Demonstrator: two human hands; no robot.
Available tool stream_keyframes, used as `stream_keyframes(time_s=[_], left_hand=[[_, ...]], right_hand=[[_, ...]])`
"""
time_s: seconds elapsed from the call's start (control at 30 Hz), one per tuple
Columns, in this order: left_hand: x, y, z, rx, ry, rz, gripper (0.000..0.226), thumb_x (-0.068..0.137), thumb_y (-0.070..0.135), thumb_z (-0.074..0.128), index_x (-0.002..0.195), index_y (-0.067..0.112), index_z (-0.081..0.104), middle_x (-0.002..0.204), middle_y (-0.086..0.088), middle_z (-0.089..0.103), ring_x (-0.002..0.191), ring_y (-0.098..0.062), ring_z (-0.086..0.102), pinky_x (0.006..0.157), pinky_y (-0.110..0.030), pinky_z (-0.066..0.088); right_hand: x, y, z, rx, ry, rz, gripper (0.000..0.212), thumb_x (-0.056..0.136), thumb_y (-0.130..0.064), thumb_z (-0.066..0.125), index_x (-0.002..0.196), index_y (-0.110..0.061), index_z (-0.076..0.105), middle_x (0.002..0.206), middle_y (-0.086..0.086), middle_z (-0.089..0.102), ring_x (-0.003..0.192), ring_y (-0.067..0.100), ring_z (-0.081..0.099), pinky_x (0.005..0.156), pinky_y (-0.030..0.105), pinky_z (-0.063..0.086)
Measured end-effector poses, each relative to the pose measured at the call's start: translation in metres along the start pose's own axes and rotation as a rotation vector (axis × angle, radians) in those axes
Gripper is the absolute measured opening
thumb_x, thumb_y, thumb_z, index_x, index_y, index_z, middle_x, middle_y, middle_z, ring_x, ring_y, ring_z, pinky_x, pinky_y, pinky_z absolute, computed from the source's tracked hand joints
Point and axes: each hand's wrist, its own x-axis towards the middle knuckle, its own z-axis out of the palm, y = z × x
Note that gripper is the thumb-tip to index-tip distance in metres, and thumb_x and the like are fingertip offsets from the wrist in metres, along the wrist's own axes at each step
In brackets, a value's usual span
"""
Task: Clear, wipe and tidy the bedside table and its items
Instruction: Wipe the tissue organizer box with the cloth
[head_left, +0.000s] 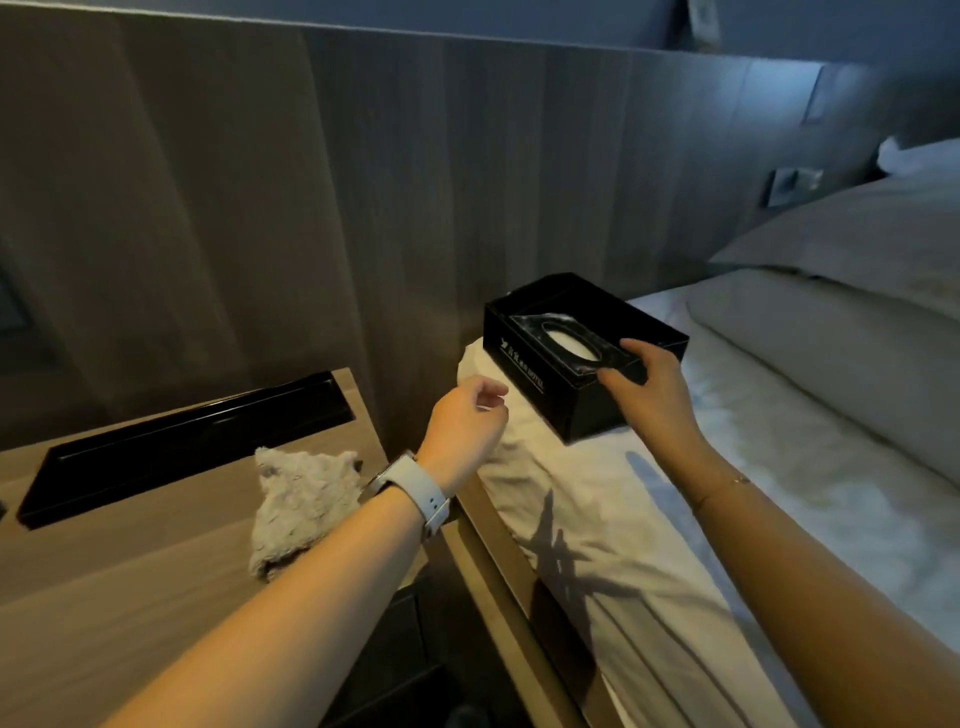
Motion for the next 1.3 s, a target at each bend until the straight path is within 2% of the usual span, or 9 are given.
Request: stream_keyframes(time_s=[0.1,0.2,0.3,0.37,0.47,0.67,0.9,1.07,1.3], left_hand=[[0.028,0.009,0.028,-0.081,-0.077,-0.113,0.033,0.095,0.019,0.050,0.128,0.019,0.051,0.111,0.002,0.056,0.092,-0.011,0.055,0.069,-0.020,0.045],[0.052,0.013,0.053,-0.167,-0.125,-0.228,0.053,0.097,0.028,0.052,0.144,0.015,0.034,0.114,0.002,0.053,0.106,-0.017,0.053,0.090,-0.028,0.043],[0.072,0.008,0.078,-0.313,-0.168,-0.349,0.071,0.094,0.039,0.056,0.150,0.014,0.019,0.140,-0.004,0.044,0.129,-0.025,0.043,0.101,-0.035,0.037],[0.080,0.004,0.092,-0.423,-0.188,-0.406,0.080,0.087,0.047,0.062,0.148,0.017,0.020,0.138,-0.005,0.048,0.125,-0.026,0.048,0.105,-0.041,0.039],[0.088,-0.006,0.106,-0.518,-0.159,-0.433,0.089,0.075,0.051,0.068,0.147,0.022,0.024,0.126,-0.005,0.056,0.109,-0.024,0.057,0.101,-0.044,0.045],[0.080,-0.005,0.105,-0.611,-0.144,-0.421,0.077,0.086,0.035,0.065,0.149,0.027,0.022,0.119,-0.005,0.059,0.100,-0.020,0.060,0.082,-0.036,0.052],[0.044,0.017,0.081,-0.623,-0.099,-0.365,0.093,0.076,0.039,0.074,0.151,0.032,0.019,0.143,-0.003,0.046,0.124,-0.024,0.049,0.105,-0.048,0.042],[-0.014,0.041,0.028,-0.640,-0.092,-0.250,0.077,0.084,0.029,0.070,0.149,0.027,0.028,0.120,0.004,0.057,0.096,-0.011,0.058,0.078,-0.032,0.054],[-0.102,0.040,-0.061,-0.528,0.073,-0.207,0.081,0.073,0.047,0.071,0.144,0.035,0.035,0.138,-0.001,0.047,0.115,-0.017,0.053,0.090,-0.035,0.050]], right_hand=[[0.041,0.022,-0.024,0.023,0.053,0.111,0.061,0.082,-0.037,0.066,0.136,-0.014,0.047,0.131,0.008,0.049,0.120,0.023,0.049,0.105,0.041,0.041],[0.068,0.037,-0.036,0.120,0.021,0.294,0.080,0.085,-0.039,0.067,0.148,-0.015,0.025,0.152,0.010,0.028,0.137,0.028,0.034,0.110,0.041,0.033],[0.073,0.046,-0.029,0.316,-0.088,0.443,0.078,0.084,-0.037,0.069,0.145,-0.016,0.025,0.132,0.005,0.046,0.109,0.021,0.053,0.083,0.033,0.047],[0.071,0.053,-0.020,0.424,-0.132,0.522,0.065,0.086,-0.033,0.067,0.136,-0.017,0.029,0.108,-0.002,0.053,0.086,0.011,0.054,0.061,0.029,0.047],[0.072,0.059,-0.010,0.486,-0.072,0.532,0.055,0.087,-0.030,0.063,0.128,-0.022,0.029,0.107,0.003,0.052,0.086,0.015,0.056,0.056,0.032,0.050],[0.070,0.054,-0.005,0.469,0.029,0.479,0.041,0.088,-0.029,0.058,0.115,-0.021,0.027,0.097,-0.001,0.048,0.084,0.015,0.055,0.075,0.041,0.053],[0.040,0.019,-0.026,0.503,0.042,0.467,0.042,0.088,-0.029,0.059,0.116,-0.021,0.029,0.099,0.000,0.050,0.087,0.017,0.056,0.064,0.039,0.054],[0.000,-0.026,-0.032,0.534,-0.001,0.421,0.040,0.092,-0.028,0.054,0.117,-0.021,0.024,0.095,-0.002,0.046,0.082,0.013,0.053,0.054,0.032,0.050],[-0.061,-0.103,-0.004,0.620,-0.188,0.438,0.043,0.091,-0.028,0.054,0.118,-0.023,0.022,0.101,0.002,0.048,0.087,0.017,0.054,0.055,0.036,0.053]])
